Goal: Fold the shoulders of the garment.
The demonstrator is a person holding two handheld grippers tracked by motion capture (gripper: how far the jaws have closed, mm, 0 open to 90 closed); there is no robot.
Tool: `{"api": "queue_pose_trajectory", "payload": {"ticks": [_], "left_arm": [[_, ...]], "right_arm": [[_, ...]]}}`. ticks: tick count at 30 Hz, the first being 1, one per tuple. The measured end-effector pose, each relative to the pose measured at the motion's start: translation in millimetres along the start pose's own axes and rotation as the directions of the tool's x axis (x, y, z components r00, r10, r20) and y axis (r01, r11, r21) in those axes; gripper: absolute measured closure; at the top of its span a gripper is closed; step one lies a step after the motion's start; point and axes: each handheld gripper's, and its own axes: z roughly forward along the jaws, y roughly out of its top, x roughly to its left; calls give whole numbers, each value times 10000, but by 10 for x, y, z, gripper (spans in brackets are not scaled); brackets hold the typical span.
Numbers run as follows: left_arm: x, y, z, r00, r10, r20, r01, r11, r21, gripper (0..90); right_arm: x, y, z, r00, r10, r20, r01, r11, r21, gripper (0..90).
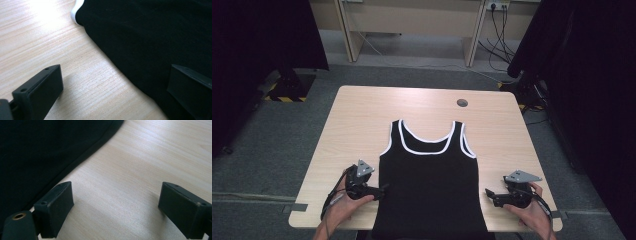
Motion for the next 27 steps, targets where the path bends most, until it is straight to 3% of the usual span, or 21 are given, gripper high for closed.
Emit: {"api": "queue_pose_trajectory", "payload": {"ticks": [15, 24, 27], "left_arm": [[-2, 3, 2, 10000, -14, -13, 14, 10000, 2, 0], [-4, 35, 16, 9994, 4, 342, -1, 10000, -82, 18], [6, 120, 6, 9992, 69, 392, -60, 9997, -235, 18]], "right_arm": [[-3, 4, 4, 10000, -20, -17, 20, 10000, 2, 129], [-6, 8, 8, 10000, -35, -16, 35, 10000, -2, 127], [-7, 10, 10, 10000, -40, -16, 40, 10000, 1, 128]]}}
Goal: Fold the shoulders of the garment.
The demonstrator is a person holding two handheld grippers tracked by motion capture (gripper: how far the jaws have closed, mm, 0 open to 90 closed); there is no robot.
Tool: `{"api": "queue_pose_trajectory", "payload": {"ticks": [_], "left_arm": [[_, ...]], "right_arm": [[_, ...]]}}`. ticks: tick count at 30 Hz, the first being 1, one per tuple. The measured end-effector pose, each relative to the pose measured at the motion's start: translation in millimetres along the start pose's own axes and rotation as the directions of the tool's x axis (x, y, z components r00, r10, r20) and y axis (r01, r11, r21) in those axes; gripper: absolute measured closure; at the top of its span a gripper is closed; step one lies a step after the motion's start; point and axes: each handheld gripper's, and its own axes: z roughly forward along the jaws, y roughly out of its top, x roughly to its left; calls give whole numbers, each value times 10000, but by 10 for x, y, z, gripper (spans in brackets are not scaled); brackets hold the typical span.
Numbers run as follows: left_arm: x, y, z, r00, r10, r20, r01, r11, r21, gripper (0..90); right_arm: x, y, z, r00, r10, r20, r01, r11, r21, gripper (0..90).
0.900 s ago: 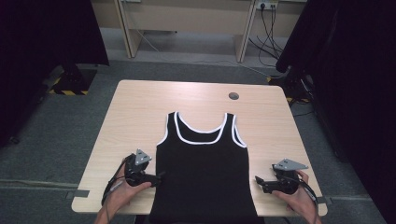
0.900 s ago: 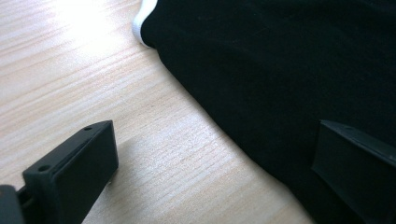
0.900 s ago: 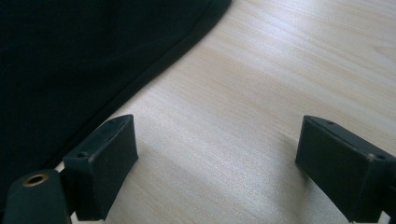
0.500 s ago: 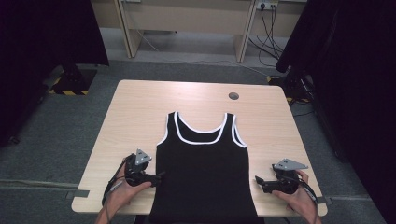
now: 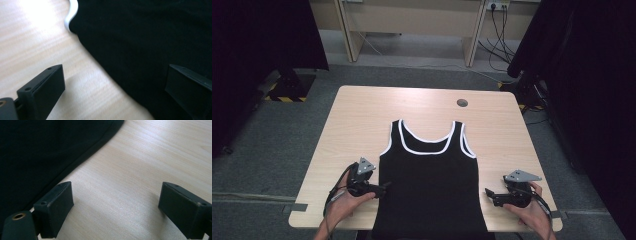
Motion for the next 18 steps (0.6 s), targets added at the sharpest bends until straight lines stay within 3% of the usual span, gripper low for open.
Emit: {"api": "queue_pose_trajectory", "payload": {"ticks": [11, 18], "left_arm": [[88, 223, 47, 10000, -87, -6, 87, 9995, -314, 32], [178, 483, 196, 9999, -132, 40, 133, 9990, -428, 52]], "right_arm": [[-2, 11, 11, 10000, 8, 0, -8, 10000, 18, 127], [-1, 13, 12, 10000, 22, -7, -22, 10000, 14, 127]]}}
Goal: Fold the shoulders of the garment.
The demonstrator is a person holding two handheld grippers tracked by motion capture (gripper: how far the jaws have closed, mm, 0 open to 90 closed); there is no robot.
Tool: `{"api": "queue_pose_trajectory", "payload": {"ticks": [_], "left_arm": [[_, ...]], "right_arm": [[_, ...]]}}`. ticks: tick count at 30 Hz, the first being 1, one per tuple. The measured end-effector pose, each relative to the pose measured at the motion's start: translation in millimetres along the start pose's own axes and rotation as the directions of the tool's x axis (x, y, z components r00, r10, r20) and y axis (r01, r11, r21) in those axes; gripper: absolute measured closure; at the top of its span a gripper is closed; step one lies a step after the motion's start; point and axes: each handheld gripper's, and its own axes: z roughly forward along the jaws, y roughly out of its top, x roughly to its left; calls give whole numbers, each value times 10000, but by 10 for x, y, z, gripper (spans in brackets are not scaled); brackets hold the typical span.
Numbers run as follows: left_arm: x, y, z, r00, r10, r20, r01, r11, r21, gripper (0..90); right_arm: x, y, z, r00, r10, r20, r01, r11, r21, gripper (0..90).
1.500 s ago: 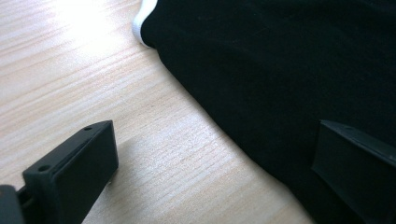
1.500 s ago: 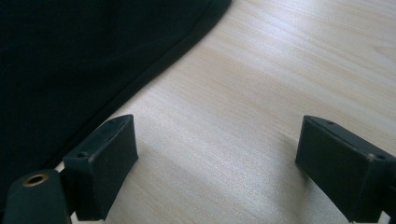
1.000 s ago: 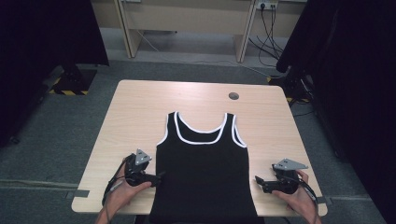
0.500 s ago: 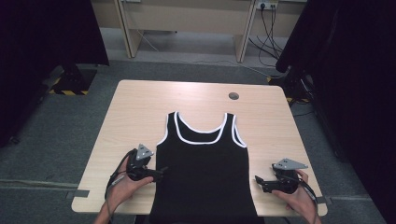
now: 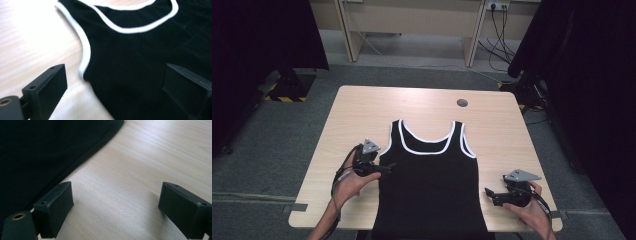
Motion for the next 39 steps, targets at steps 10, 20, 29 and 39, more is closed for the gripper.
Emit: {"api": "queue_pose_trajectory", "payload": {"ticks": [10, 20, 29, 39], "left_arm": [[116, 244, 199, 9997, -108, -240, 106, 9999, -82, 96], [195, 453, 553, 9965, -259, -796, 272, 9995, 160, 122], [256, 544, 729, 9931, -462, -1079, 491, 9985, 247, 187], [304, 635, 973, 9906, -662, -1200, 725, 9961, 496, 254]], "right_arm": [[-5, 6, 7, 10000, -30, -29, 30, 10000, -12, 127], [-7, 8, 8, 10000, -55, -51, 55, 10000, 2, 126], [-12, 13, 13, 9999, -95, -79, 95, 10000, 7, 126], [-18, 27, 29, 9998, -147, -126, 147, 9999, -8, 126]]}}
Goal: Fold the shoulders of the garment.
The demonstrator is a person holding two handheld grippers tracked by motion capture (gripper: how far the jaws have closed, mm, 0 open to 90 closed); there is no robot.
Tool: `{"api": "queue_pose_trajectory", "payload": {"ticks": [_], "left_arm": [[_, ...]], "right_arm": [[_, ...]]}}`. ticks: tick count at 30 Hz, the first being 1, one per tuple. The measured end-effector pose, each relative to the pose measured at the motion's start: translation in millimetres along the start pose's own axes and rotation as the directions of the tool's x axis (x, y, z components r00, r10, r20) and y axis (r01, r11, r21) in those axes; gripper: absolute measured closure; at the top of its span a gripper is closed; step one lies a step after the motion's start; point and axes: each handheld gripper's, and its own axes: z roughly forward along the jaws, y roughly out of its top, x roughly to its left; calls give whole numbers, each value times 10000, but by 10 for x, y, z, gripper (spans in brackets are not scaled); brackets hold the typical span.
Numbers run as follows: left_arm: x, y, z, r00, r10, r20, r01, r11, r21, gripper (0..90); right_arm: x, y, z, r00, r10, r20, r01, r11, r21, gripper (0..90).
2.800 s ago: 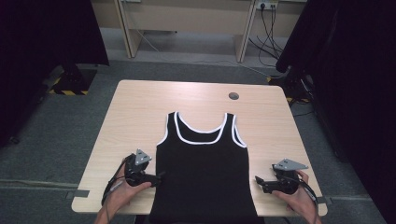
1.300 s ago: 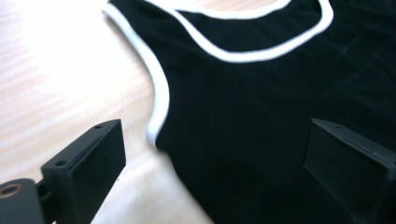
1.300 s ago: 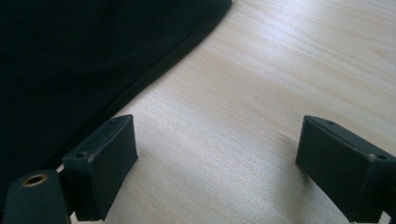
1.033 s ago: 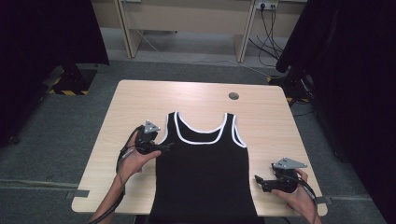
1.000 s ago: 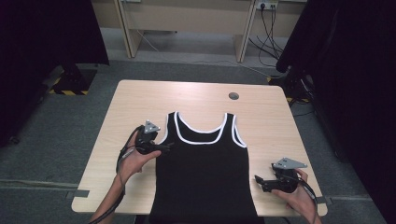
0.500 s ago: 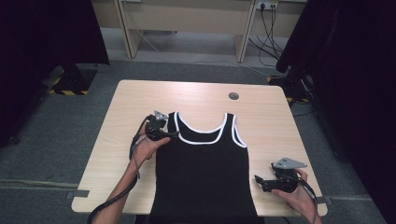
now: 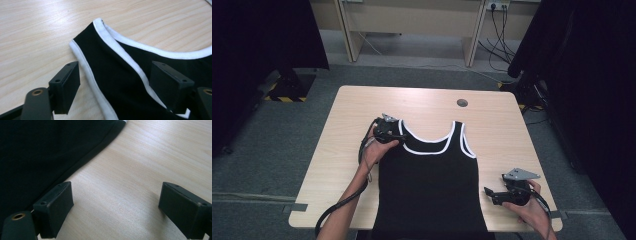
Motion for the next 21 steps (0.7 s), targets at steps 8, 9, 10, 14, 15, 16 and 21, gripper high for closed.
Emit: {"api": "queue_pose_trajectory", "payload": {"ticks": [8, 9, 10, 14, 15, 16, 21], "left_arm": [[-76, 22, 74, 9997, 213, 73, -212, 9997, -81, 596], [-84, 19, 67, 9997, 211, 114, -209, 9997, -93, 596], [-90, 17, 57, 9996, 214, 177, -213, 9998, -55, 659], [-114, -2, 36, 9984, 304, 475, -302, 9995, -56, 801], [-118, -9, 32, 9979, 301, 565, -298, 9995, -72, 801], [-125, -12, 21, 9974, 308, 658, -304, 9995, -71, 810], [-154, 23, -130, 9943, 399, 991, -365, 9987, -351, 810]], "right_arm": [[-1, 3, 2, 10000, -2, -15, 2, 10000, 6, 126], [-1, 3, 2, 10000, -2, -15, 2, 10000, 6, 126], [-1, 3, 2, 10000, -5, -14, 5, 10000, 9, 126], [-3, 3, 3, 10000, -22, -15, 22, 10000, -2, 126], [-1, 3, 2, 10000, -4, -15, 4, 10000, 4, 126], [-1, 3, 2, 10000, -5, -15, 5, 10000, 3, 126], [-2, 5, 5, 10000, 4, -1, -4, 10000, 0, 126]]}}
